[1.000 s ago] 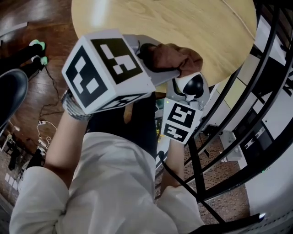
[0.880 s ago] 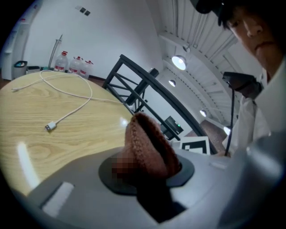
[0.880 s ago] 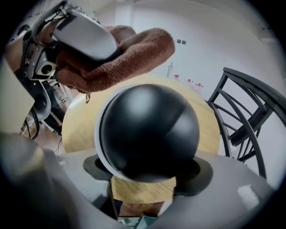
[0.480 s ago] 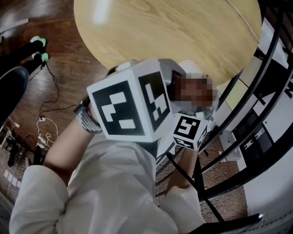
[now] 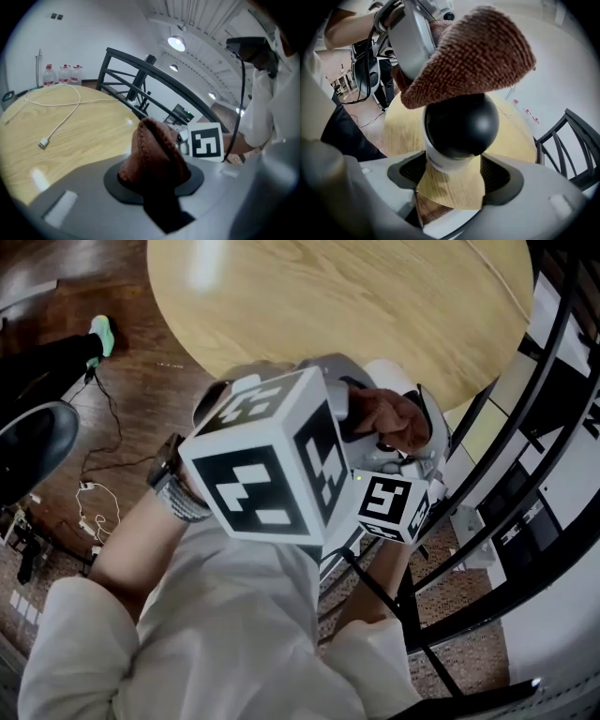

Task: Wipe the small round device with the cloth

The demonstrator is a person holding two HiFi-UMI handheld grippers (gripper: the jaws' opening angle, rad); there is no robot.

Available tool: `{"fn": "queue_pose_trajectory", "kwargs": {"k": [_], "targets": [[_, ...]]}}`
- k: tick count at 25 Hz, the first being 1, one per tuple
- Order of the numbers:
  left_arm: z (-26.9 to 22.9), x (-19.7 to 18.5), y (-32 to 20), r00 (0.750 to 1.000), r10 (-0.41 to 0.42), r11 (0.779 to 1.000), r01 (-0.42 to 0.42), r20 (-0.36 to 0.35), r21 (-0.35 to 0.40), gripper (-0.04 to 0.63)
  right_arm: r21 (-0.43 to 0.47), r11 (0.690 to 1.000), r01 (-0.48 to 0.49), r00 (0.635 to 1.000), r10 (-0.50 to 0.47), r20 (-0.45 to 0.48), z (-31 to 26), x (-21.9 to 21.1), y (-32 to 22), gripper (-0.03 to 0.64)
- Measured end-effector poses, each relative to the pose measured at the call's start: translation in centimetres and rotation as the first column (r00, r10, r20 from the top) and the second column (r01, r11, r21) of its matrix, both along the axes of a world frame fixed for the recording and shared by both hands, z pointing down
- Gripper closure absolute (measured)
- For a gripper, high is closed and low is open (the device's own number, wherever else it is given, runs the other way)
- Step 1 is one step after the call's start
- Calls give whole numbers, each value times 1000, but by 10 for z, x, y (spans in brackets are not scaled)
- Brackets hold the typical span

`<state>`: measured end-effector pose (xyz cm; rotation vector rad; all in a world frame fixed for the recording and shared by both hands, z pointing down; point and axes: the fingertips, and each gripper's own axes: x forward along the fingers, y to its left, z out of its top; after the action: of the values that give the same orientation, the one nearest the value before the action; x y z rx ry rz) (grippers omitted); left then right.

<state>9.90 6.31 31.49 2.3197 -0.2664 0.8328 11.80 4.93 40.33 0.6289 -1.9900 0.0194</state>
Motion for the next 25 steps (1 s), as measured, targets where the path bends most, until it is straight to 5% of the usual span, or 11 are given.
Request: {"fn": "queue_pose_trajectory", "kwargs": {"k": [10, 13, 20, 25], "targets": [[4, -7, 2, 989, -107, 992, 100, -97, -78, 466, -7, 987, 161, 987, -161, -27, -1, 19, 2, 253], [5, -14, 4, 986, -133, 988, 125, -101, -89, 466, -18, 980, 197, 980, -196, 31, -6, 11, 1, 253], [43, -30, -2, 988, -151, 980, 154, 33, -124, 468, -33, 958, 283, 958, -281, 57, -2, -5, 0, 253], [72, -27, 3, 983, -72, 992, 89, 167, -95, 469, -42, 961, 273, 960, -269, 83, -2, -17, 3, 253]]}}
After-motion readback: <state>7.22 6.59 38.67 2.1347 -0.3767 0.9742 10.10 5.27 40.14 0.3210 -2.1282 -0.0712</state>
